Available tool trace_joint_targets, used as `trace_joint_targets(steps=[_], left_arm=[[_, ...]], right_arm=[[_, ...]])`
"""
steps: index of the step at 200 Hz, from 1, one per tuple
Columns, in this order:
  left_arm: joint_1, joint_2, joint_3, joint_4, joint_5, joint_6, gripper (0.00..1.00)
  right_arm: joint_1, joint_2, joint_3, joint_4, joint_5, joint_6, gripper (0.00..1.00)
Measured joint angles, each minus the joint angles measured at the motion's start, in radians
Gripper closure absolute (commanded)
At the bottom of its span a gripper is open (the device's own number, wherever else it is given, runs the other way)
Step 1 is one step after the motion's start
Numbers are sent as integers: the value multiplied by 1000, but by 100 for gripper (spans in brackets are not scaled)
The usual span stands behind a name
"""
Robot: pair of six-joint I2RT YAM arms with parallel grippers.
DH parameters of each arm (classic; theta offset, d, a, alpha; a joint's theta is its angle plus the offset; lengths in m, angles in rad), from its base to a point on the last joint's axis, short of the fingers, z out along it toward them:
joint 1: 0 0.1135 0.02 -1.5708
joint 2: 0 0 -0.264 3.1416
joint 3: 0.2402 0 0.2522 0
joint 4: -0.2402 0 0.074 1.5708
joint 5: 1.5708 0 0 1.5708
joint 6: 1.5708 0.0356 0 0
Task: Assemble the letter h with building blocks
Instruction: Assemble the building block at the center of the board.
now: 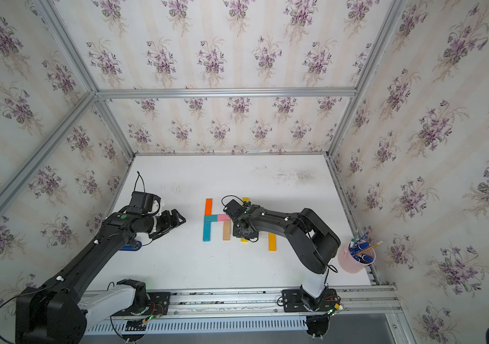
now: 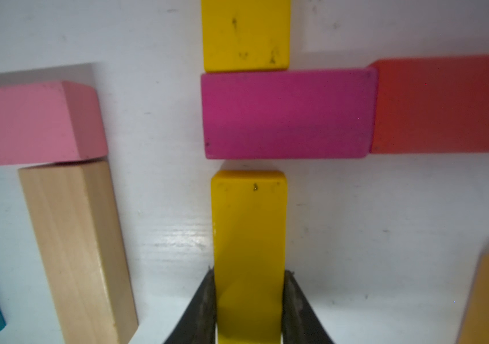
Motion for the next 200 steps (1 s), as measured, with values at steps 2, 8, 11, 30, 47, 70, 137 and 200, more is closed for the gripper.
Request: trace_joint_targets(steps=[2,8,11,30,47,70,137,200], left_arm=[[0,0,0,0,0,0,11],[0,0,0,0,0,0,11],[0,0,0,0,0,0,11],[0,0,1,-1,0,0,11],[0,0,3,0,0,0,11],[0,3,7,-2,0,0,11],[0,3,11,-1,0,0,11],[0,2,13,-3,1,1,11]], right_arm=[[0,0,0,0,0,0,70],[0,1,1,-1,0,0,70],[0,2,2,-1,0,0,71],[0,6,6,-2,0,0,69],[0,10,10,-5,0,0,61],[0,13,15,-3,0,-8,56],[9,-27,19,-19,-2,-13,46],[60,-130,-4,-46,31,-15,33]])
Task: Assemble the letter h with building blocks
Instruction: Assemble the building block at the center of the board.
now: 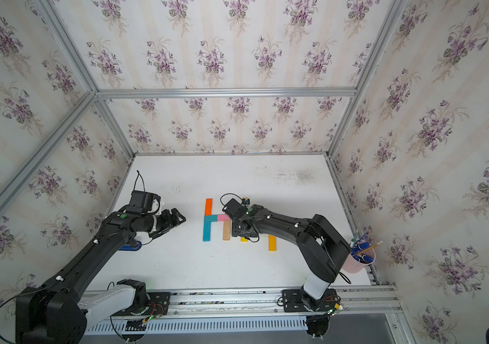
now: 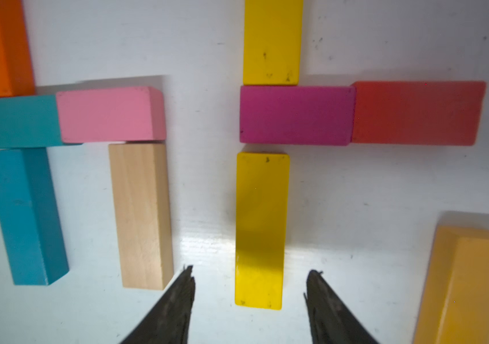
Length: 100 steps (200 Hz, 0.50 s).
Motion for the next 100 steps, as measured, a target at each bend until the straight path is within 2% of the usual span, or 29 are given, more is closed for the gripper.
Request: trace_joint_targets(steps=[50,100], left_arm=[[0,-2,1,-1,1,3,11],[0,-2,1,0,3,3,11]], right_arm=[[37,-87,-100,-39,18,-10,31],[58,-61,-126,-51,14,-19,31]])
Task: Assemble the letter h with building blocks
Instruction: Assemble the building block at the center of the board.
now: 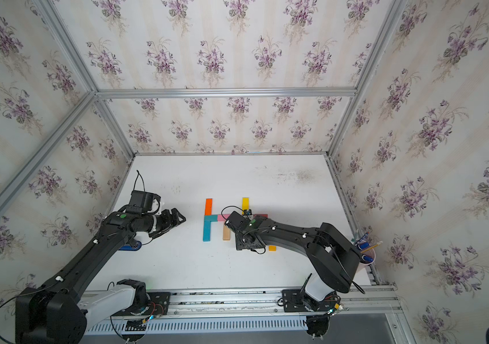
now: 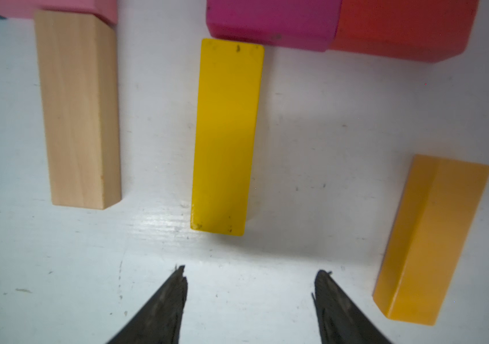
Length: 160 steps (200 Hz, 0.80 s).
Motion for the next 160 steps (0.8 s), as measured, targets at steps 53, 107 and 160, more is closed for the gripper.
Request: trace_joint_targets(steps=[53,107,160], left_arm=[[0,-1,0,-1,0,0,11],[1,1,0,0,0,1,11],[1,0,0,0,0,2,11]], right_arm=[[2,72,17,0,7,2,31],[-8,85,24,-2,15,7,31],[-25,85,25,-2,15,12,31]])
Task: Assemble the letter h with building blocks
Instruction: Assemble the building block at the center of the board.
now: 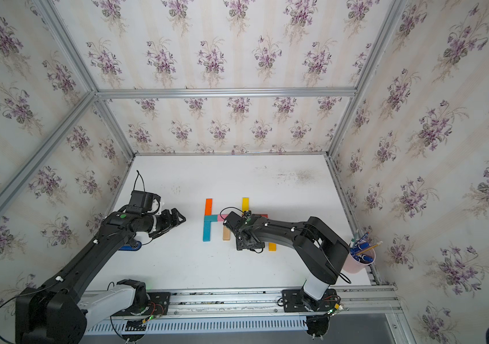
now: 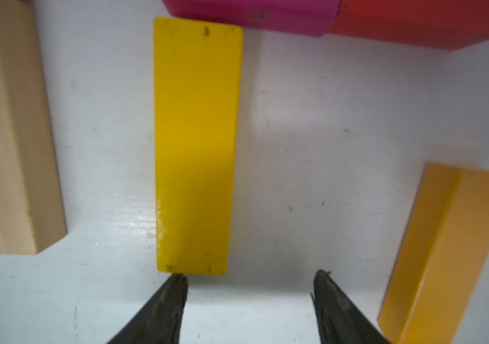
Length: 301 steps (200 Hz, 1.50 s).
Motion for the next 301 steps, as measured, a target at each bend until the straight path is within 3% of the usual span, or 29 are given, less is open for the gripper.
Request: trace_joint_targets(steps=[135,178,227,265,301], left_arm=[[4,-2,-2,0,0,2,11],[4,-10,-2,0,10,2,11],[4,-21,30,-5,27,-2,11],[4,-21,47,-7,29,-2,11],[5,-10,43,-6,29,-1,11]], right_arm=[[-26,-9,3,9,-5,-13,34],[-4,-167,2,-46,18,-8,30],[-212,-345,-127,-39,5,7,27],[-344,-327,-257,40,-110,-19,35],[-362,-289,-294,109,-190,-52,60]])
